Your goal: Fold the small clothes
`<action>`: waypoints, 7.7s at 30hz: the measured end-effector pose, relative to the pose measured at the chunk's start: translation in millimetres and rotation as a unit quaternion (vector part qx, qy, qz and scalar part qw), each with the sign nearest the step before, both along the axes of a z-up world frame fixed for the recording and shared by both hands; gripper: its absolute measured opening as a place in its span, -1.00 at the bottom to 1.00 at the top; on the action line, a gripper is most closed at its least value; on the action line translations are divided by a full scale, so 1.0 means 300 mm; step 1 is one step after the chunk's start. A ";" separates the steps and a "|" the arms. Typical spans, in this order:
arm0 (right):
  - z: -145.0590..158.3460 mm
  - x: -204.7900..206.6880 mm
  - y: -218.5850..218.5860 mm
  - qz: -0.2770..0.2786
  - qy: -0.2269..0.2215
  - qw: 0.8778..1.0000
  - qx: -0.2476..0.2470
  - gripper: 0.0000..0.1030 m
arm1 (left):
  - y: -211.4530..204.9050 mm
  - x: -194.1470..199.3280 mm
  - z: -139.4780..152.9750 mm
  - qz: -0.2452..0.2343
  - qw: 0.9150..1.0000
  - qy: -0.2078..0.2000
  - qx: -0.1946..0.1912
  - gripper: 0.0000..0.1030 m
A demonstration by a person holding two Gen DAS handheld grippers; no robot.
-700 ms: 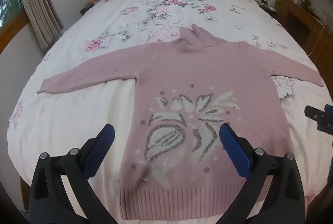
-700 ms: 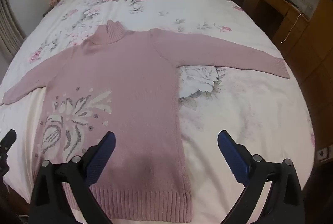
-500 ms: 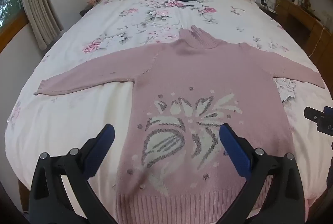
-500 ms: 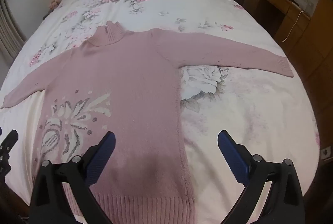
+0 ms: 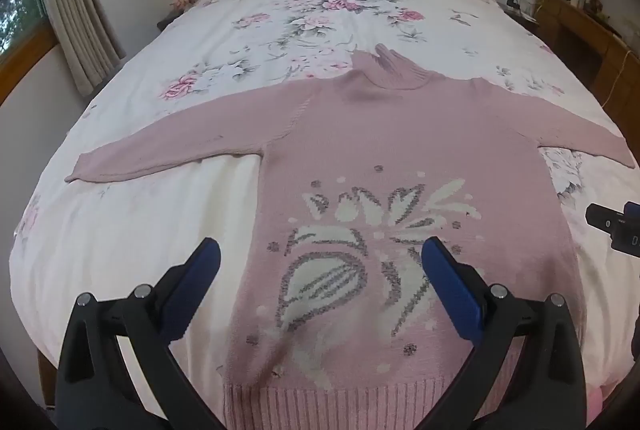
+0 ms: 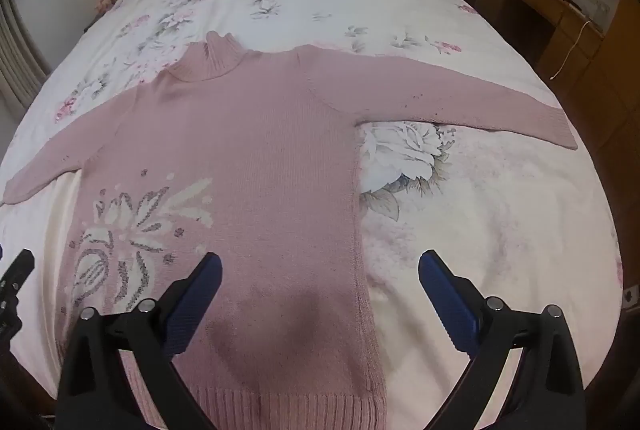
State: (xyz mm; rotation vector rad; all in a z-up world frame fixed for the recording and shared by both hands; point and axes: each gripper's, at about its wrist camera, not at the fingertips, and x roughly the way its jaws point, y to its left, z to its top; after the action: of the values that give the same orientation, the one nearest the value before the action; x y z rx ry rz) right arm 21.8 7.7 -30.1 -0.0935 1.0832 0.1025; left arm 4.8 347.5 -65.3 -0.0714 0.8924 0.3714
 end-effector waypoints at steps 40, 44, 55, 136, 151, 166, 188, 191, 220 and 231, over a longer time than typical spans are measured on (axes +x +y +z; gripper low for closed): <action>-0.039 0.006 0.000 0.000 0.009 1.000 0.009 0.92 | -0.002 -0.003 -0.018 0.002 1.000 0.007 0.006 0.94; -0.038 0.007 0.001 0.002 0.007 1.000 0.010 0.92 | 0.000 -0.003 -0.017 0.003 1.000 0.006 0.006 0.94; -0.038 0.006 0.005 0.002 0.005 1.000 0.008 0.92 | 0.002 -0.004 -0.019 0.003 1.000 0.008 0.007 0.94; -0.048 0.881 -0.584 -0.042 0.040 0.964 0.261 -0.92 | -0.094 0.752 -0.134 -0.036 0.997 0.012 -0.071 0.94; -0.198 0.747 0.078 0.123 0.096 0.949 0.272 -0.92 | 0.041 0.709 -0.190 -0.019 0.989 0.044 -0.137 0.93; -0.288 0.589 -0.076 0.147 0.137 0.960 0.196 -0.42 | -0.167 0.820 -0.203 -0.080 0.981 0.050 -0.167 0.93; -0.275 0.628 -0.387 0.040 0.090 0.979 0.178 -0.30 | -0.348 0.975 -0.295 -0.112 0.963 0.053 -0.241 -0.76; -0.266 0.649 -0.399 0.027 0.088 0.978 0.188 -0.30 | -0.276 0.930 -0.228 -0.097 0.970 0.020 -0.222 -0.77; -0.315 0.797 -0.100 0.033 0.112 0.987 0.111 -0.37 | 0.279 0.769 -0.327 0.018 0.989 0.051 -0.135 -0.25; -0.335 0.763 0.095 0.089 0.141 0.977 0.135 -0.33 | -0.012 0.867 -0.375 -0.056 0.989 0.116 -0.077 -0.06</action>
State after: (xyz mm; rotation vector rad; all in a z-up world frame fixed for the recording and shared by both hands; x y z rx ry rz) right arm 250.6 36.2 -130.7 0.0714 1.3326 0.4345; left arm 264.7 343.8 -177.8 -0.1220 1.1506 0.2080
